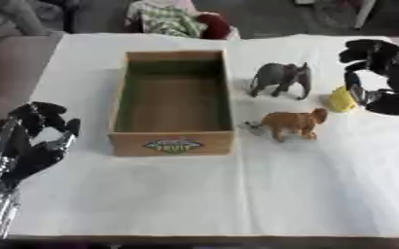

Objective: Pick up objects on the table and place them in the box.

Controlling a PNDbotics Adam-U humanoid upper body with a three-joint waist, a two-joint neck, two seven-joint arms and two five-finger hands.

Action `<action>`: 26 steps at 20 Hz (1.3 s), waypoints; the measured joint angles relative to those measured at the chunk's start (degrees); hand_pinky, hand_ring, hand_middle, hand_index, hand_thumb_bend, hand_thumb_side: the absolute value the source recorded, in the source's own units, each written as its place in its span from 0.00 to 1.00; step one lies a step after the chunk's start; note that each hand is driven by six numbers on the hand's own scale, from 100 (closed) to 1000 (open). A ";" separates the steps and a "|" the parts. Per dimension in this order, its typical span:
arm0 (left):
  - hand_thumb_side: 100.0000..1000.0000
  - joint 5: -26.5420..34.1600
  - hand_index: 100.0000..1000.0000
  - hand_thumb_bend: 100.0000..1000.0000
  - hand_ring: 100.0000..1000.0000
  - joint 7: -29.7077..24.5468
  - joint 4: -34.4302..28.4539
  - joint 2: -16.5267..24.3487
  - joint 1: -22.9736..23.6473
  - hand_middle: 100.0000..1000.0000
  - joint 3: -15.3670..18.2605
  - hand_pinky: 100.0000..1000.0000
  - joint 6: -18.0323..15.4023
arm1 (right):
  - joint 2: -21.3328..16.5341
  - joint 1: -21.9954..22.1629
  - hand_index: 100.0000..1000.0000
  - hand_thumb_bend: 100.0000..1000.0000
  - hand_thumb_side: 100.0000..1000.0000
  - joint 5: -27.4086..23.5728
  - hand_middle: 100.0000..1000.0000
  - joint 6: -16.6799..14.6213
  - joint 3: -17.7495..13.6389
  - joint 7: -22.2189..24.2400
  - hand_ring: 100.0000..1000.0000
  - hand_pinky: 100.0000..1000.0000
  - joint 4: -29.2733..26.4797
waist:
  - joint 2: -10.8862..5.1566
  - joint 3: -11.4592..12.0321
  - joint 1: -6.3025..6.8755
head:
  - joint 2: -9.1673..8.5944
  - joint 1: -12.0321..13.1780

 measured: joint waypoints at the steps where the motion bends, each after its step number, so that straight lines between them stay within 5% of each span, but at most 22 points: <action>1: 0.00 0.00 0.58 0.25 0.43 -0.01 0.00 0.00 0.01 0.39 0.00 0.72 0.01 | -0.22 -0.29 0.87 0.00 0.00 0.05 0.72 -0.36 0.33 0.28 0.78 0.74 0.29 | -0.02 0.01 -0.01 | 0.00 -0.02; 15: 0.00 0.00 0.58 0.25 0.43 -0.24 0.00 0.00 0.08 0.39 -0.04 0.72 0.17 | -1.81 -6.04 0.88 0.00 0.03 4.96 0.75 -7.91 8.41 9.65 0.81 0.77 10.44 | -0.22 0.58 -0.30 | 0.01 -0.56; 26: 0.00 0.00 0.58 0.25 0.43 -0.34 0.00 0.00 0.08 0.39 -0.06 0.72 0.12 | -1.03 -7.94 0.89 0.00 0.07 11.63 0.77 -7.64 10.97 10.25 0.83 0.79 16.56 | -0.23 0.92 -0.36 | 0.01 -0.87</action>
